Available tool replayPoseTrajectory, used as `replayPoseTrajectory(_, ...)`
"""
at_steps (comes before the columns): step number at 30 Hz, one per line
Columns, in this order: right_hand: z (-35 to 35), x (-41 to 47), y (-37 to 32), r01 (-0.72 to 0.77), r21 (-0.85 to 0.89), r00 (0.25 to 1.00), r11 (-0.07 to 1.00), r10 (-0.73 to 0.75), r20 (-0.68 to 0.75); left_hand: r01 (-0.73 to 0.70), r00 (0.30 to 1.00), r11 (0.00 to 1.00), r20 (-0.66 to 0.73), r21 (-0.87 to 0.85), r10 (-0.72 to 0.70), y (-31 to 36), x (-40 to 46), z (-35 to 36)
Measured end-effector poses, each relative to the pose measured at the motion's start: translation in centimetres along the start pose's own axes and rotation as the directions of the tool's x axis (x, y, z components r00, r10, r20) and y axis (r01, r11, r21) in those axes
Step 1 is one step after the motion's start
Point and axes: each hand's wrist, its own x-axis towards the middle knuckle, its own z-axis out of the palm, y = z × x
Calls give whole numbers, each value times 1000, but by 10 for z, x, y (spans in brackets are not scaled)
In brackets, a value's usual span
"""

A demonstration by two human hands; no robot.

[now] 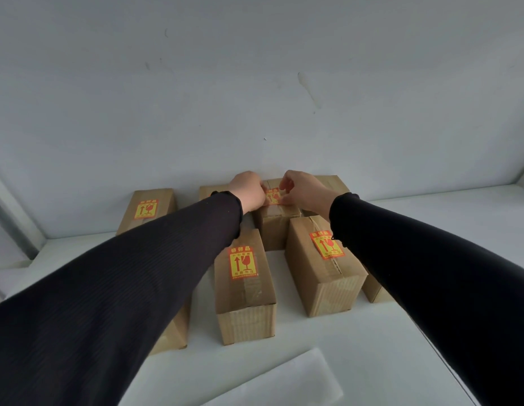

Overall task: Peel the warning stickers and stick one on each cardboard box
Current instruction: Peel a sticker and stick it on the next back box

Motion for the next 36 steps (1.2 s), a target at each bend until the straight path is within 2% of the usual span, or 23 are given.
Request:
replayPoseTrajectory(5,-2,1,-3,79,-129,997,989,-75,31,3,999,999,38,52,-5,1,1,-2)
replayPoseTrajectory(13,-1,4,-11,108,-280,990,954,-77,119,17,992,999,123,36,-21,3,3,-5)
replayPoseTrajectory(18,-5,-1,-10,73,-259,990,963,-39,135,-21,997,993,79,115,12,1,-4,-8)
replayPoseTrajectory(26,-30,-48,-14,58,-96,989,994,-71,-132,-183,977,980,-98,82,191,-8,-66,-54)
replayPoseTrajectory(30,-35,-94,-40,202,-49,949,978,-207,-237,-239,951,967,-179,83,250,-31,-127,-78)
replayPoseTrajectory(36,-3,-193,-95,502,-1,825,865,-480,-297,-248,940,965,-219,86,261,-86,-243,-96)
